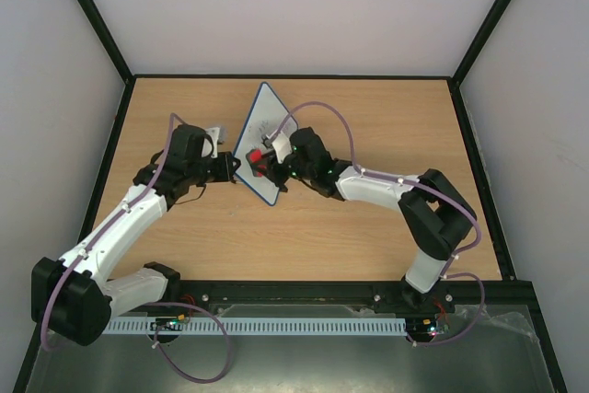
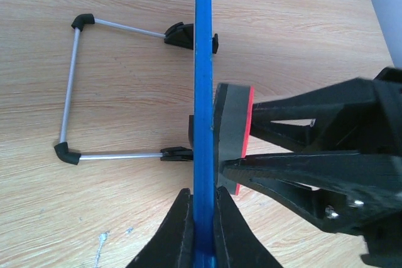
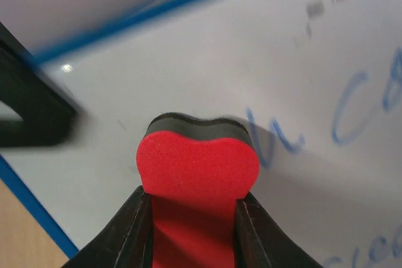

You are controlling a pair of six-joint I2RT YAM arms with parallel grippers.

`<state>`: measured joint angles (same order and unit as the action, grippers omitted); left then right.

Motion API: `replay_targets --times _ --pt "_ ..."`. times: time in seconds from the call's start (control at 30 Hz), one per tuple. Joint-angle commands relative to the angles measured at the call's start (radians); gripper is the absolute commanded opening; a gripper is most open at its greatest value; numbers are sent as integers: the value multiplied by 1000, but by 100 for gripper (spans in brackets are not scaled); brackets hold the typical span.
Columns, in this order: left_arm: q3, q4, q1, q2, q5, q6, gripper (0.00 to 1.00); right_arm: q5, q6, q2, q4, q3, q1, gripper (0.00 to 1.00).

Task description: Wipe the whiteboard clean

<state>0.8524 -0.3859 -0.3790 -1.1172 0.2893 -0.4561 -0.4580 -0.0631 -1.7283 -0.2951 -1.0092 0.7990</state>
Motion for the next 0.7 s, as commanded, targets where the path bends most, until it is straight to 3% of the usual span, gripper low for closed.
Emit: replay_targets --times 0.0,0.37,0.67 --pt "-14 -30 -12 -37 80 1 2 -84 -69 21 4 -81 32 2" --pt "-13 -26 -11 -35 83 -1 2 -63 -77 -90 6 79 21 2" --pt "-19 -19 -11 -36 94 4 2 -81 -68 -38 95 -79 12 2"
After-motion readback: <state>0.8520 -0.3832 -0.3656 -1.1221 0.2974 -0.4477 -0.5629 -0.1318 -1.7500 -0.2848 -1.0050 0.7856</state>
